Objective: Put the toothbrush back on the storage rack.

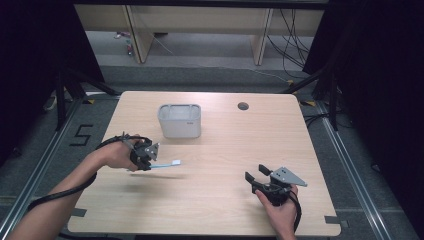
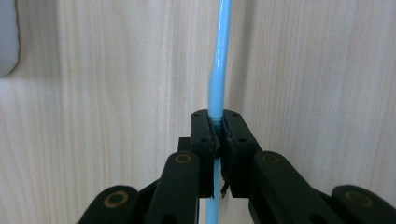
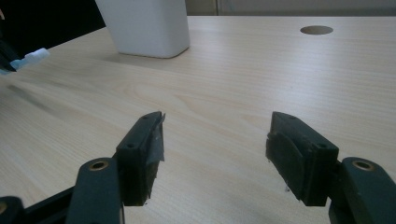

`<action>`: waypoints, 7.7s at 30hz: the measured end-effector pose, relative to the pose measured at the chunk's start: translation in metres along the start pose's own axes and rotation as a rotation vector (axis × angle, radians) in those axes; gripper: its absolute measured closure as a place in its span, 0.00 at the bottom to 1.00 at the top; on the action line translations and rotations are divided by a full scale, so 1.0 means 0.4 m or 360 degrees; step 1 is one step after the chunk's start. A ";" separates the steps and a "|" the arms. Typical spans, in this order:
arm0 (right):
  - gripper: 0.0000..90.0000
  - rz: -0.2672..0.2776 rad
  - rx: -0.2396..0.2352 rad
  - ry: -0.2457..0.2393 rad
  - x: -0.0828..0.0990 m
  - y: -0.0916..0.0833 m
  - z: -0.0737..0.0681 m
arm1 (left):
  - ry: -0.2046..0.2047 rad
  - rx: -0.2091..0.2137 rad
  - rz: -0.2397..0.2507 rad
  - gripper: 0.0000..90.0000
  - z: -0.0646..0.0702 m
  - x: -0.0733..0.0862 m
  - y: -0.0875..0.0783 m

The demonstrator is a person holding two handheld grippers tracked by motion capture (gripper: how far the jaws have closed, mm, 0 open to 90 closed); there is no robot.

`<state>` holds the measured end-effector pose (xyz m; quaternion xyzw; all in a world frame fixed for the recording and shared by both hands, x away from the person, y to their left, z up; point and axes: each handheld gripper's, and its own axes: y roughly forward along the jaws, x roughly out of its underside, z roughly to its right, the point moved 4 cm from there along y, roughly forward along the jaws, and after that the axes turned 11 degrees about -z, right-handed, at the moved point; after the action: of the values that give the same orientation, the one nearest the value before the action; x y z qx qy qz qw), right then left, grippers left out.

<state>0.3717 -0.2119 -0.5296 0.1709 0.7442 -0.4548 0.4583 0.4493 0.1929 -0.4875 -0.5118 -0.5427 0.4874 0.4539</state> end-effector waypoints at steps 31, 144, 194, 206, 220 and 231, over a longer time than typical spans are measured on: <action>0.40 0.0026 0.0021 -0.0030 -0.002 0.000 0.006 | -0.0270 -0.0132 0.0364 0.93 -0.003 0.039 -0.024; 0.40 -0.0004 0.0009 -0.0022 0.000 -0.001 0.002 | -0.0939 -0.0437 0.1412 0.93 -0.058 0.026 -0.098; 0.40 -0.0010 -0.0018 -0.0024 -0.001 0.002 -0.001 | -0.1136 -0.0567 0.1659 0.93 -0.105 -0.029 -0.152; 0.40 -0.0016 -0.0001 -0.0030 -0.001 0.000 0.002 | -0.1155 -0.0581 0.1708 0.93 -0.120 -0.040 -0.171; 0.40 -0.0025 0.0021 -0.0048 -0.001 -0.002 0.005 | -0.1166 -0.0605 0.1742 0.93 -0.141 -0.046 -0.194; 0.40 -0.0013 0.0024 -0.0051 -0.002 -0.001 0.007 | -0.1179 -0.0619 0.1769 0.93 -0.152 -0.051 -0.208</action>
<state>0.3732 -0.2142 -0.5294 0.1640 0.7340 -0.4649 0.4672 0.5013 0.1765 -0.3978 -0.5858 -0.3967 0.6839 -0.1781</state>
